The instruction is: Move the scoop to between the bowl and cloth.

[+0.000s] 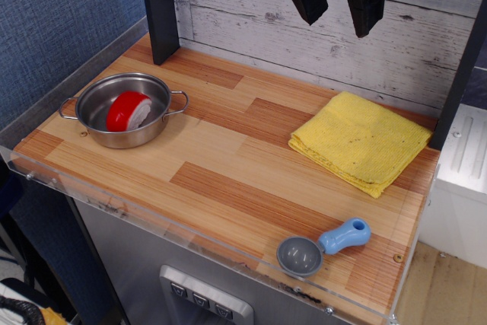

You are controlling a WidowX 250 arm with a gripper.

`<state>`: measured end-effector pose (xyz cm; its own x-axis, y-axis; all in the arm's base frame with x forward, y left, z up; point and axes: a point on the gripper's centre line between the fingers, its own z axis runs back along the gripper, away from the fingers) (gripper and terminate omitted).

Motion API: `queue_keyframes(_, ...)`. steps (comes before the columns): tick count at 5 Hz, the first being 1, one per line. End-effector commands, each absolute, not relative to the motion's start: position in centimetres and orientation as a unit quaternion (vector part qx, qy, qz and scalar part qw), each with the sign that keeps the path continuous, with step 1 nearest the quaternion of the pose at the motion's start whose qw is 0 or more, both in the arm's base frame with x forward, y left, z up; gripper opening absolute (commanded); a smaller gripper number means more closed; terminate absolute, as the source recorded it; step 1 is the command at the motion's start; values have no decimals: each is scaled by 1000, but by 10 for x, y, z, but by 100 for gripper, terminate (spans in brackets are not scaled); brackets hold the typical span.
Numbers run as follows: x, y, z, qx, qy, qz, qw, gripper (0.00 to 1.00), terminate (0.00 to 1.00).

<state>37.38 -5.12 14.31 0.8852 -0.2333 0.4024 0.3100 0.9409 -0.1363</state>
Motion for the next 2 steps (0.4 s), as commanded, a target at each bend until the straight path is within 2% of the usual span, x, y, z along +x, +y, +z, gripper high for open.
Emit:
queue_keyframes(1,374,-51,143,-99,-194,-141,966,100,0)
queue_keyframes(2,368,-82,141,-93,-188,-193,959,100,0)
